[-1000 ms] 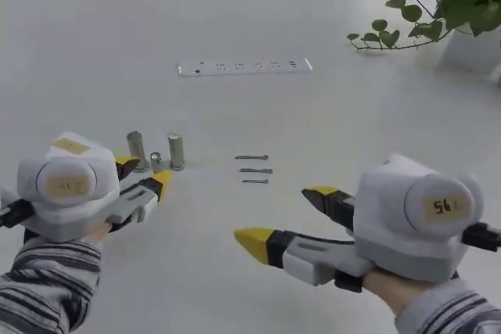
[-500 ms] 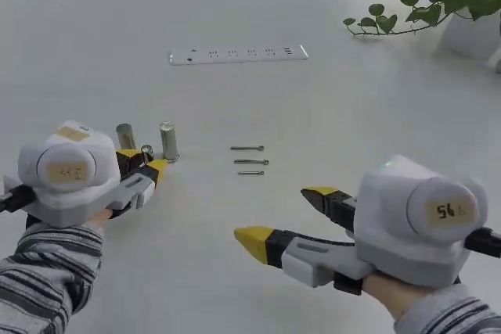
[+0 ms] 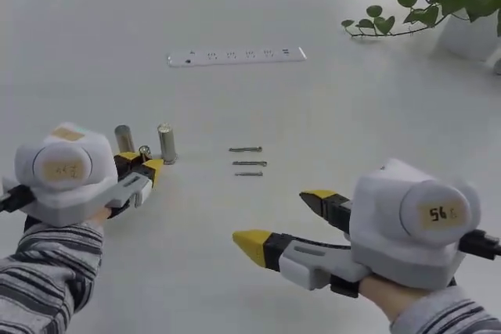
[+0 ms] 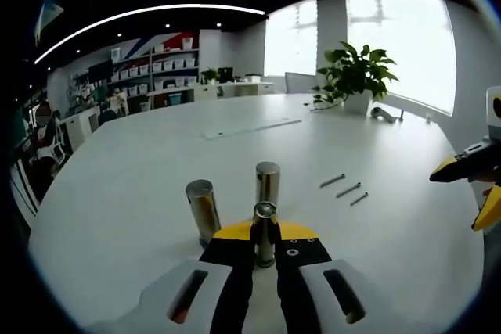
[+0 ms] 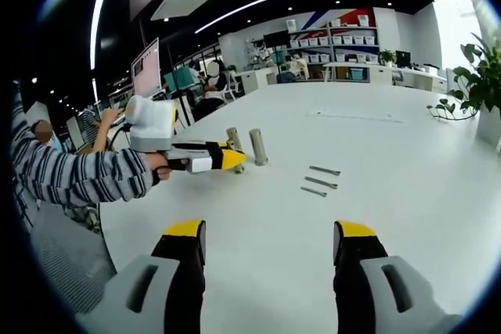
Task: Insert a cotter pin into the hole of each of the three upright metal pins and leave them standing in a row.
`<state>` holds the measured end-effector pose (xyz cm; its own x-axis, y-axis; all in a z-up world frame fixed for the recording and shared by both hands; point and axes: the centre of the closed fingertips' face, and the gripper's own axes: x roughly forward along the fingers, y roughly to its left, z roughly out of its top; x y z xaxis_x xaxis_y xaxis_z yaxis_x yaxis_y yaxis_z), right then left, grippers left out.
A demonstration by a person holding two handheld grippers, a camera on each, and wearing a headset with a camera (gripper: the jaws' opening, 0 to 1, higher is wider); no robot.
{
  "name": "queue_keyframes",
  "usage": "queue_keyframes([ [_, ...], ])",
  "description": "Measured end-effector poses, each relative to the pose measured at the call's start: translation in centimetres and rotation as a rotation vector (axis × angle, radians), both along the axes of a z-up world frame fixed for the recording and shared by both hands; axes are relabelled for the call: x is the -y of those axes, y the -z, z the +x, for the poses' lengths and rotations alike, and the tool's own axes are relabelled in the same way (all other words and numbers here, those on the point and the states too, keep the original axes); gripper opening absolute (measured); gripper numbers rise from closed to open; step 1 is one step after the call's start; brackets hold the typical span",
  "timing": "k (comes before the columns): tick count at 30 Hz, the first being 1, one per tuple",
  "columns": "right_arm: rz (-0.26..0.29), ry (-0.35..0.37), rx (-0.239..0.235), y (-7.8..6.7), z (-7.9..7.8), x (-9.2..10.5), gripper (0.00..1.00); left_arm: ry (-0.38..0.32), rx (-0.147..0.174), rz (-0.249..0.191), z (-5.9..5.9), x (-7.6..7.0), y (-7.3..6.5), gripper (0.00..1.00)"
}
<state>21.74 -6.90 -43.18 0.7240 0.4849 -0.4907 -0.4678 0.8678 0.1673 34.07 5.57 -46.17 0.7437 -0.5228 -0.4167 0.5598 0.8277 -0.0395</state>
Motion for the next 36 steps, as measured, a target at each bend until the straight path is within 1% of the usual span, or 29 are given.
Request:
queue_keyframes([
  [3,0.001,0.001,0.003,-0.1,0.0,0.0,0.63,0.004,-0.009,-0.001,-0.4,0.2,0.0,0.05],
  [5,0.001,0.001,0.004,-0.1,0.0,0.1,0.63,0.01,-0.009,0.002,-0.8,0.4,-0.1,0.05],
  [7,0.003,0.003,0.005,-0.2,0.0,0.1,0.63,0.02,-0.005,0.005,-1.2,0.8,-0.1,0.05],
  [11,0.005,0.008,0.011,-0.4,0.1,0.2,0.63,0.044,-0.01,0.001,-2.3,1.5,-0.1,0.05],
  [15,0.004,0.006,0.012,-0.6,0.0,0.2,0.63,0.07,-0.019,0.001,-3.4,2.4,0.0,0.05],
  [17,0.001,0.003,0.011,-0.6,-0.1,0.2,0.63,0.075,-0.026,-0.001,-3.8,2.7,0.2,0.05],
  [19,0.001,0.001,0.01,-0.6,-0.1,0.2,0.63,0.077,-0.026,-0.006,-4.2,2.8,0.2,0.05],
  [21,0.002,-0.001,0.009,-0.6,-0.1,0.1,0.63,0.083,-0.027,-0.009,-4.3,3.0,0.2,0.05],
  [25,0.0,-0.006,0.006,-0.5,-0.2,0.0,0.62,0.094,-0.025,-0.005,-4.4,3.2,0.3,0.05],
  [32,0.0,-0.009,0.0,-0.4,-0.3,-0.1,0.62,0.097,-0.017,-0.002,-4.4,3.2,0.4,0.06],
  [34,-0.002,-0.01,-0.004,-0.3,-0.3,-0.1,0.62,0.097,-0.025,0.005,-4.5,3.1,0.4,0.06],
  [36,0.0,-0.008,-0.009,-0.2,-0.3,0.0,0.62,0.096,-0.024,0.008,-4.5,3.1,0.4,0.06],
])
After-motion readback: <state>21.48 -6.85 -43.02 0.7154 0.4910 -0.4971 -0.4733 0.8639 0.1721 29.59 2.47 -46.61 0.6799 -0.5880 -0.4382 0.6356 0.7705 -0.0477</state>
